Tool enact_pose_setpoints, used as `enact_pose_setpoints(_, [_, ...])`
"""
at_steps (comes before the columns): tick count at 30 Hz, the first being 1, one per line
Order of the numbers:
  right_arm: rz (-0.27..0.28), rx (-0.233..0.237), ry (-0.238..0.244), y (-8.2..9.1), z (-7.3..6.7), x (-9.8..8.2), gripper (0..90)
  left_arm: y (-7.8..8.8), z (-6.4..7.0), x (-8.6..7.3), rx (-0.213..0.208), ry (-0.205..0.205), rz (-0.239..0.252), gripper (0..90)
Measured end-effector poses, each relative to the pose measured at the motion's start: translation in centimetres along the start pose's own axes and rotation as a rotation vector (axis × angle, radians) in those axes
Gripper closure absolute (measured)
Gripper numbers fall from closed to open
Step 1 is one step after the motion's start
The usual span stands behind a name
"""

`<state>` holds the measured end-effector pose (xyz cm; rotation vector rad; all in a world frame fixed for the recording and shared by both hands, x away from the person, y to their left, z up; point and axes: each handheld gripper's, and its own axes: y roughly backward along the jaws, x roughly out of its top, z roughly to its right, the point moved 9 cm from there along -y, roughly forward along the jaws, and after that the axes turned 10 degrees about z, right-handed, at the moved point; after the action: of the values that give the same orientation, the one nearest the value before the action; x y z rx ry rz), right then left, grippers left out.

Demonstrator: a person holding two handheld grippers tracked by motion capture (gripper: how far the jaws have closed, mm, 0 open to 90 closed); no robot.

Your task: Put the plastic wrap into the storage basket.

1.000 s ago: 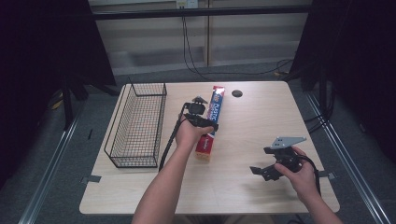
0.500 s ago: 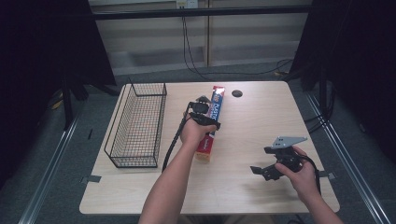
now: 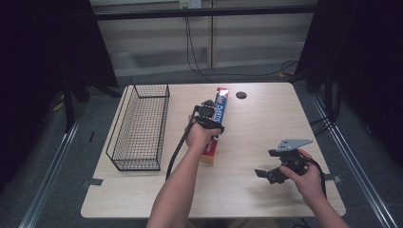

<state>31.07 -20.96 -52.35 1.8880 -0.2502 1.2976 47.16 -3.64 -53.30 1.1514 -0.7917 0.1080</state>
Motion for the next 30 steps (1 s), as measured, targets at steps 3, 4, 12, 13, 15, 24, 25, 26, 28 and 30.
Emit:
enact_pose_setpoints(3, [-0.002, 0.0, -0.001, 0.0, 0.0, 0.0, 0.9, 0.0, 0.0, -0.1, 0.019, 0.045, -0.01, 34.1])
enact_pose_setpoints(4, [-0.004, -0.001, -0.001, 0.0, 0.0, 0.0, 0.8, 0.1, 0.1, -0.1, 0.018, 0.039, -0.018, 34.9])
enact_pose_setpoints(12, [-0.007, 0.001, 0.002, -0.1, 0.0, -0.1, 0.9, 1.6, -0.5, -1.2, 0.062, 0.005, -0.04, 40.2])
enact_pose_setpoints(13, [-0.009, 0.005, 0.001, -0.1, -0.1, -0.1, 0.9, 1.9, -0.5, -1.5, 0.059, 0.004, -0.047, 40.4])
enact_pose_setpoints(15, [-0.008, 0.003, -0.001, -0.2, -0.1, -0.1, 0.8, 2.5, -0.5, -2.2, 0.065, -0.007, -0.059, 40.7])
enact_pose_setpoints(24, [-0.015, 0.014, 0.016, -0.5, -0.6, 0.1, 0.9, 3.2, -0.9, -3.3, 0.044, 0.017, -0.086, 34.4])
enact_pose_setpoints(25, [-0.014, 0.013, 0.017, -0.5, -0.7, 0.1, 0.8, 3.0, -1.0, -3.1, 0.041, 0.01, -0.089, 33.7])
enact_pose_setpoints(26, [-0.014, 0.013, 0.017, -0.5, -0.7, 0.1, 0.9, 2.7, -1.0, -2.9, 0.043, 0.012, -0.084, 31.5])
enact_pose_setpoints(28, [-0.015, 0.009, 0.015, -0.5, -0.6, 0.1, 0.9, 2.3, -1.1, -2.5, 0.058, 0.0, -0.083, 28.7])
enact_pose_setpoints(30, [-0.014, 0.013, 0.016, -0.5, -0.4, 0.1, 0.9, 1.7, -1.3, -2.0, 0.068, 0.007, -0.073, 27.3])
